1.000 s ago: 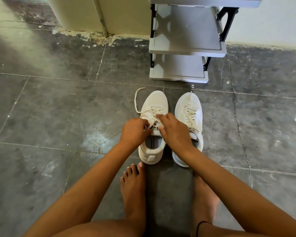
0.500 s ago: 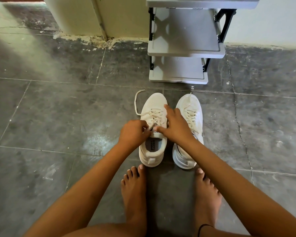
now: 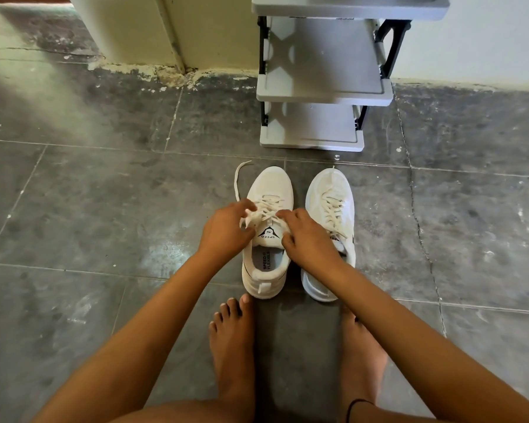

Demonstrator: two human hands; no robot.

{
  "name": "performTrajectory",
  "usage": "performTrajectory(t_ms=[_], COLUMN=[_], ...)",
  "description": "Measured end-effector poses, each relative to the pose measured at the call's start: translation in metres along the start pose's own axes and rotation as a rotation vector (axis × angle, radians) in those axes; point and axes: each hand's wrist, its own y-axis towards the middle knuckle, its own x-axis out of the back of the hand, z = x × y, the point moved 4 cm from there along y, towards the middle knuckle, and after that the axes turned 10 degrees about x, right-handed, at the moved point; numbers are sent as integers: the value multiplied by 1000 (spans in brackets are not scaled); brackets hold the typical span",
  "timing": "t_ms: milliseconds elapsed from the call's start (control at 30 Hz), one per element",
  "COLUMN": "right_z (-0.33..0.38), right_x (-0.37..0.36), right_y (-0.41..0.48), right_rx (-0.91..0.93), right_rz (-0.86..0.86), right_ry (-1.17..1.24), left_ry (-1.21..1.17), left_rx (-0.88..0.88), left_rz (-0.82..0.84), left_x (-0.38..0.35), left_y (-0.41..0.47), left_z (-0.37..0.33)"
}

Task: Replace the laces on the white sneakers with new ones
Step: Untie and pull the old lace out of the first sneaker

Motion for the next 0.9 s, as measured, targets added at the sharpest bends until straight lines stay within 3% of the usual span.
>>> performTrajectory(t_ms=[100, 300, 533, 633, 767, 833, 900], right_z=[2, -1, 1, 1, 3, 5, 4], right_x=[-9, -18, -23, -23, -26, -29, -30], right_y=[-2, -6, -3, 0, 4, 4, 4], right_rx=[13, -16, -36, -56, -50, -39, -44], right_rz=[54, 78, 90, 89, 106, 112, 108], right_ry=[-97, -157, -178, -200, -237, -277, -297], left_ry=[238, 524, 539, 375, -460, -508, -224], left_rx=[-134, -184, -148, -62, 237, 241, 108], left_rz=[-9, -58, -49, 19, 254, 246, 122], left_x=[-8, -19, -25, -21, -16, -15, -8], left_y=[-1, 3, 11, 20, 21, 18, 21], left_z=[-13, -20, -31, -35, -29, -29, -29])
